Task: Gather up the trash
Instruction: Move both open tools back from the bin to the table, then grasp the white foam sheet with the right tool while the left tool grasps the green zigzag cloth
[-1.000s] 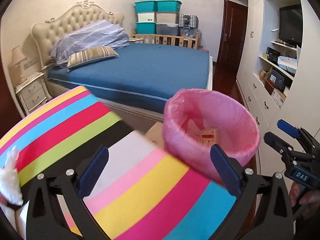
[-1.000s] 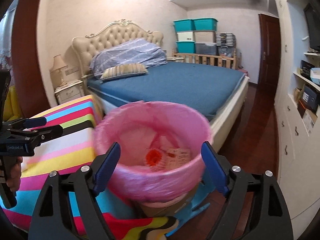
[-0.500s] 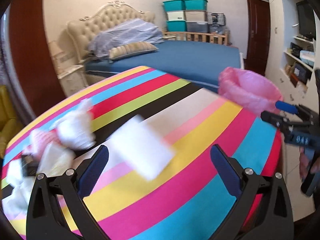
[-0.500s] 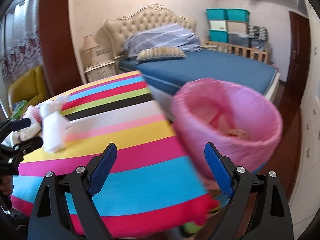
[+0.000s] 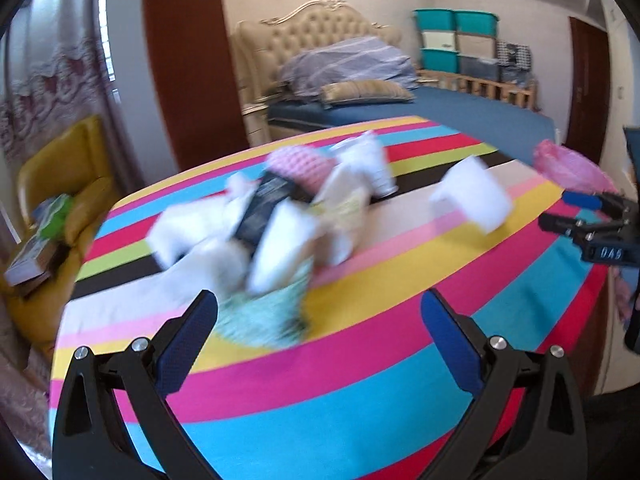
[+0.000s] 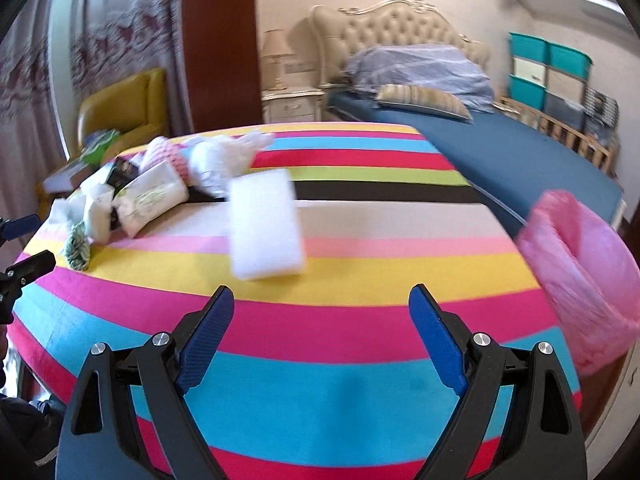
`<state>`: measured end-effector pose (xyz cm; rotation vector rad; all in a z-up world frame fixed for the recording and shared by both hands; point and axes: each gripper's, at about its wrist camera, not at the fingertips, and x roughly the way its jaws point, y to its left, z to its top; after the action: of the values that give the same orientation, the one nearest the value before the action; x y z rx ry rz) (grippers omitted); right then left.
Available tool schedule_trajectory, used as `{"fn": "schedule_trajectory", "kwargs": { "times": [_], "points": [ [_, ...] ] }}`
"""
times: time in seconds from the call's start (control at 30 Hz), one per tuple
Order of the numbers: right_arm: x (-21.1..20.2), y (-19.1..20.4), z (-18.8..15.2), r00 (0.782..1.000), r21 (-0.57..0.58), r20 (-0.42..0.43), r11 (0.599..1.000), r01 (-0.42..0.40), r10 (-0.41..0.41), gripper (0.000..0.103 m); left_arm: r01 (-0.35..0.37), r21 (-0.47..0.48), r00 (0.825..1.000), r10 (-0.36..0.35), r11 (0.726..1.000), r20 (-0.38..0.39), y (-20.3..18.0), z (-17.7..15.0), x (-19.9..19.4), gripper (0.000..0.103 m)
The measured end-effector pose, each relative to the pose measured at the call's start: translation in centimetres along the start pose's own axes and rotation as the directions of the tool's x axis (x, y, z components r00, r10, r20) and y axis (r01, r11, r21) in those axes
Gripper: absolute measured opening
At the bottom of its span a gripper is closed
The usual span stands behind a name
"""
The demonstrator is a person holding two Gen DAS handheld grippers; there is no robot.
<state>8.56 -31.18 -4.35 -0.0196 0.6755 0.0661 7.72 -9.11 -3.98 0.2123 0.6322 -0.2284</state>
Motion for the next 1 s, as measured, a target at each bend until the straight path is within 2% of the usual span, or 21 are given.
{"fn": "schedule_trajectory", "kwargs": {
  "times": [0.23,0.47,0.77,1.0],
  "points": [
    [1.6,3.4,1.5,1.0,-0.049,-0.017,0.999,0.004,-0.005,0.084,-0.001,-0.106,0.998,-0.006,0.994,-0.067,3.4,-3.0,0.4,0.098],
    [2.8,3.8,2.1,0.999,-0.046,-0.031,0.999,0.013,-0.014,0.084,0.006,-0.218,0.995,-0.028,0.976,-0.097,4.8,-2.8,1.8,0.098],
    [4.4,3.4,3.4,0.999,-0.035,-0.043,0.999,0.028,-0.03,0.085,-0.023,-0.234,0.992,-0.006,0.972,-0.125,3.3,-1.1,4.0,0.098],
    [6.5,2.8,4.4,0.996,-0.045,-0.087,0.998,0.034,-0.038,0.084,-0.04,-0.271,0.989,-0.001,0.962,-0.15,3.5,-1.1,4.9,0.097]
  ]
}}
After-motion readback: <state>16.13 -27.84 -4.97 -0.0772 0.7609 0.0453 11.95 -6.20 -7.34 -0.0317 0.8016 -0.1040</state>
